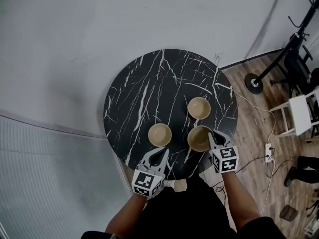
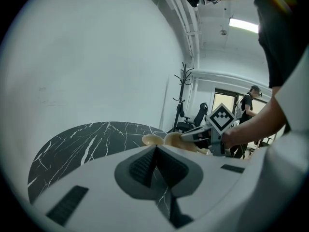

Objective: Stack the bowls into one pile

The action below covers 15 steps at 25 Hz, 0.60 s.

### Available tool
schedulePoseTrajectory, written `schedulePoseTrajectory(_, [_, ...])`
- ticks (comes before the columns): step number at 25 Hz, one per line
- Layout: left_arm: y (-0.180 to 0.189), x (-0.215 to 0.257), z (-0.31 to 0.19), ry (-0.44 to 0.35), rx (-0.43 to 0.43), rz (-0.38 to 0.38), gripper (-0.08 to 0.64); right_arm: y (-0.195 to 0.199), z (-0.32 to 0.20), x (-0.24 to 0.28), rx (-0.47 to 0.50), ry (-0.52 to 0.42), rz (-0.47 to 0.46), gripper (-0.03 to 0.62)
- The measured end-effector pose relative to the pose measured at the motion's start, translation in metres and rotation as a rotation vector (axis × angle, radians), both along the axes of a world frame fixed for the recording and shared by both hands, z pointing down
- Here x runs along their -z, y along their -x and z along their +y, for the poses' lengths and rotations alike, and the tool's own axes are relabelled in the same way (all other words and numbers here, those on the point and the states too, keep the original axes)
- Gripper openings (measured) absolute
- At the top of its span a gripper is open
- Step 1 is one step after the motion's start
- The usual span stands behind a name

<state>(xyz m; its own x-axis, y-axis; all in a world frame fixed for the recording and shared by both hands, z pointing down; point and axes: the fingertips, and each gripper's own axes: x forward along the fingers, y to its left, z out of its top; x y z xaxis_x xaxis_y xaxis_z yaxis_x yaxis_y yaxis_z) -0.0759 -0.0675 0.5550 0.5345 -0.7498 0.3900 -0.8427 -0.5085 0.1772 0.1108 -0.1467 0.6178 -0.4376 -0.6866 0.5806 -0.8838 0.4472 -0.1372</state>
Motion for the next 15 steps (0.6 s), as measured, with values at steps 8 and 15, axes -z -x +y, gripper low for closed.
schedulePoseTrajectory(8, [0.003, 0.005, -0.012, -0.007, 0.038, -0.014, 0.012, -0.005, -0.047, 0.010, -0.024, -0.029, -0.006, 0.028])
schedulePoseTrajectory(15, [0.002, 0.003, -0.016, -0.001, 0.079, -0.024, 0.012, -0.008, -0.086, 0.000, 0.008, -0.023, 0.017, 0.028])
